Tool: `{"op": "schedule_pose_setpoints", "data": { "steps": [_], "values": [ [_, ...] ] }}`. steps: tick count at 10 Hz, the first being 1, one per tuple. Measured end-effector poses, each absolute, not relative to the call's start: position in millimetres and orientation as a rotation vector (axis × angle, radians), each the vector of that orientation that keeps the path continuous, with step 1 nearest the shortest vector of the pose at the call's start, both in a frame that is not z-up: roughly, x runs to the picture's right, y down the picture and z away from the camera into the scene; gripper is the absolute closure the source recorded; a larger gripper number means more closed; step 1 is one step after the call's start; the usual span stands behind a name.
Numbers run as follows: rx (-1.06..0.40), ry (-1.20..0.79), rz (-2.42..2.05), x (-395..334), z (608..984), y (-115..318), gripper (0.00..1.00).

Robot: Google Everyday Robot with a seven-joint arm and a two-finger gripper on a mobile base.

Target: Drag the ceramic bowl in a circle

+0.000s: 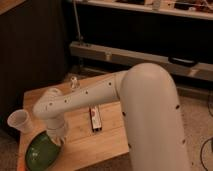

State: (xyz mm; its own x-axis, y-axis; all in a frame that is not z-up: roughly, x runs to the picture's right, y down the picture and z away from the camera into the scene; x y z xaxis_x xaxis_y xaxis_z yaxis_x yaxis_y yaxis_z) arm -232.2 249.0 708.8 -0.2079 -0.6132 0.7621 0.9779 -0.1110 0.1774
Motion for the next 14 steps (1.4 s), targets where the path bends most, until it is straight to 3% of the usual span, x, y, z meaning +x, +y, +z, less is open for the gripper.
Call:
{"op": "schedule_pose_setpoints", "data": {
  "steps": [2, 8, 11, 14],
  "values": [
    [-0.626, -0.791, -1.632, -239, 727, 240, 0.86],
    [-0.704, -0.683, -1.453, -186, 828, 173, 0.86],
    [-0.746, -0.622, -1.345, -138, 837, 166, 0.86],
    [-0.766, -0.617, -1.313, -106, 813, 181, 0.86]
  ]
}}
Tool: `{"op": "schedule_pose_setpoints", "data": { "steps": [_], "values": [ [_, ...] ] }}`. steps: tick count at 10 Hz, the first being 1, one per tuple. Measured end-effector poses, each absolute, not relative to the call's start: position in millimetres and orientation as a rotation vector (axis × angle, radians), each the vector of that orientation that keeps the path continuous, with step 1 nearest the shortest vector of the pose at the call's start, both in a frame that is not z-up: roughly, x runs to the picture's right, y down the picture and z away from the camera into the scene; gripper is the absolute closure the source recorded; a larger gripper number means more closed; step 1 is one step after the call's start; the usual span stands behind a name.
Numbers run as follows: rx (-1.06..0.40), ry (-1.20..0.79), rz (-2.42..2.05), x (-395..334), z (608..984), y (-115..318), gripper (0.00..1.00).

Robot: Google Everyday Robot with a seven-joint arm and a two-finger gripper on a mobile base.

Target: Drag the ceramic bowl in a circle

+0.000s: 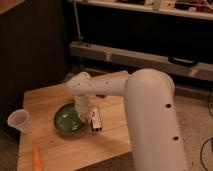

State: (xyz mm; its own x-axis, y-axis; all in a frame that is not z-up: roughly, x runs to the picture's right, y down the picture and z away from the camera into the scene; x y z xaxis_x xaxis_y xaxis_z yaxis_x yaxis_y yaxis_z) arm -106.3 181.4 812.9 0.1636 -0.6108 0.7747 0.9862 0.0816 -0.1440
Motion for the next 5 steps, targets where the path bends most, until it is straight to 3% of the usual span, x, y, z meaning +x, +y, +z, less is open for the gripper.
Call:
{"op": "schedule_pose_setpoints", "data": {
  "steps": [5],
  "values": [
    [-0.755, -0.736, -1.325, -120, 749, 225, 0.86]
  ]
}}
